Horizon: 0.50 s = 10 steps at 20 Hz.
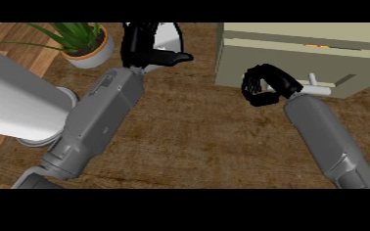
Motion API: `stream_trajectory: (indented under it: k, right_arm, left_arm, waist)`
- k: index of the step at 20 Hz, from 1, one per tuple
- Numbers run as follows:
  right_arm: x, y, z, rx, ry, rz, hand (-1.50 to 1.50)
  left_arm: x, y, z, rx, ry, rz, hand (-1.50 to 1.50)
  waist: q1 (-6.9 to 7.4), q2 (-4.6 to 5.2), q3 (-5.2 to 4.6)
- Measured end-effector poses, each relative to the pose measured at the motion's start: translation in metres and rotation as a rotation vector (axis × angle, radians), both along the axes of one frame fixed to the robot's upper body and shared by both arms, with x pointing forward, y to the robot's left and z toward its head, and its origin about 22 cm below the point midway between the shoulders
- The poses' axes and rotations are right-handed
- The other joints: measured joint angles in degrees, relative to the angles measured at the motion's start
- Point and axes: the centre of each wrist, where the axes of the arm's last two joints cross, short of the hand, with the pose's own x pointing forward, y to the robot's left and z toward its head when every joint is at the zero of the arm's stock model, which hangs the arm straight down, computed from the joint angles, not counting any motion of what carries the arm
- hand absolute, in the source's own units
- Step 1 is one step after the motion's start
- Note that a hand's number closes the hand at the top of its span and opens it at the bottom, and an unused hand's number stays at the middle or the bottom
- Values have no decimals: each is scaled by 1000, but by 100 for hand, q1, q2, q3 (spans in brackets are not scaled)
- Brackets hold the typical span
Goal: Pick up the cup, place it into the drawer and close the drawer
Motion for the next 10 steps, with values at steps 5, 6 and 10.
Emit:
stream_trajectory:
  k: [5,6,10]
  right_arm:
    - [15,-14,11,80,-19,-55,150]
    - [15,-16,11,93,-12,-55,150]
    - [16,-24,11,151,18,-55,150]
  left_arm:
    - [-3,16,-2,4,1,-22,-150]
    - [-3,17,0,9,-2,-26,-150]
    - [-5,28,-4,12,4,-41,-150]
  waist:
    - [129,45,33]
    - [150,41,37]
    - [216,37,44]
